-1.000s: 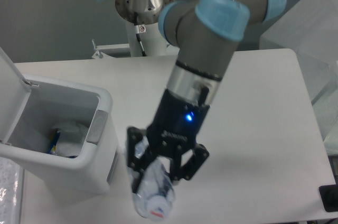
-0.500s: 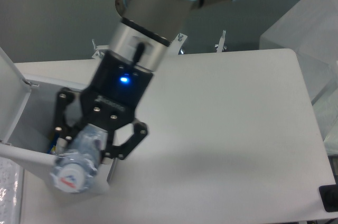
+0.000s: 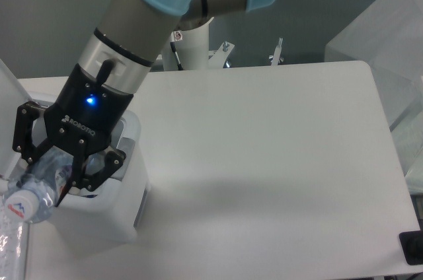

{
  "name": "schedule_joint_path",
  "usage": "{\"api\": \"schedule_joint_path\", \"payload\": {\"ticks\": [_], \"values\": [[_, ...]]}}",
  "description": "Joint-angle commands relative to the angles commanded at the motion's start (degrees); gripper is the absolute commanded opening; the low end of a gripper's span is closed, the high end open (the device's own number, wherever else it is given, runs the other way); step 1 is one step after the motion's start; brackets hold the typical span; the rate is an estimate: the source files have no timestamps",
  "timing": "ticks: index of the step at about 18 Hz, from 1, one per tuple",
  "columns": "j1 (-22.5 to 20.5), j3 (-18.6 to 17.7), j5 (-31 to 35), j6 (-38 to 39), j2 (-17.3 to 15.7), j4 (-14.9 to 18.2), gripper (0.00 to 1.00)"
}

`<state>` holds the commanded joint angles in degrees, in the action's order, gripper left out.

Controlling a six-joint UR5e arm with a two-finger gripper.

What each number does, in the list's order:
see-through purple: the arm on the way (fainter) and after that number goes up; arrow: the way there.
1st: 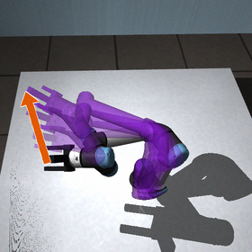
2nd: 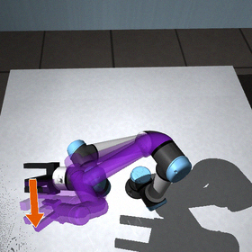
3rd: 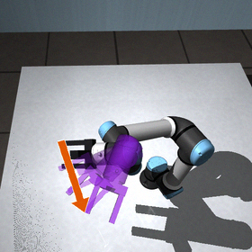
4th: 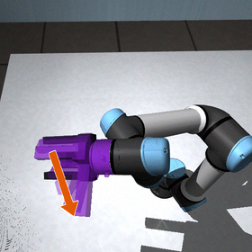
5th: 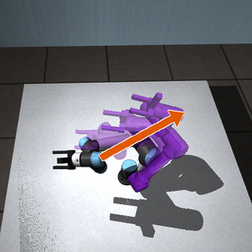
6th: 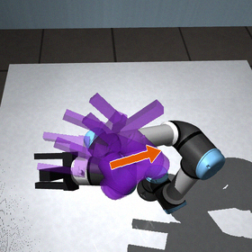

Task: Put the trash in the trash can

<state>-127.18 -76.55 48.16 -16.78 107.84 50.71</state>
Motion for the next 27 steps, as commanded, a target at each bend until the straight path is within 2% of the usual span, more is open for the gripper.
{"api": "schedule_joint_path", "payload": {"ticks": [2, 3, 6, 7, 12, 14, 19, 27], "values": [[0.09, -0.88, 0.00, -1.58, -0.27, -0.09, 0.58], [0.18, -0.97, 0.00, -2.03, -0.27, -0.17, 0.63], [0.09, -1.24, 0.44, -4.31, -0.26, -0.26, 0.98], [0.09, -1.85, 0.53, -4.92, -0.35, -0.26, 1.00], [-0.26, -3.69, 0.53, -5.54, -0.53, -0.18, 1.00], [-1.66, -4.05, 0.53, -6.59, -0.53, -0.18, 1.00], [-9.65, -3.26, 0.53, -9.14, -0.35, -0.18, 1.00], [-20.64, -4.84, 0.62, -17.23, 0.78, 0.00, 1.00]]}}
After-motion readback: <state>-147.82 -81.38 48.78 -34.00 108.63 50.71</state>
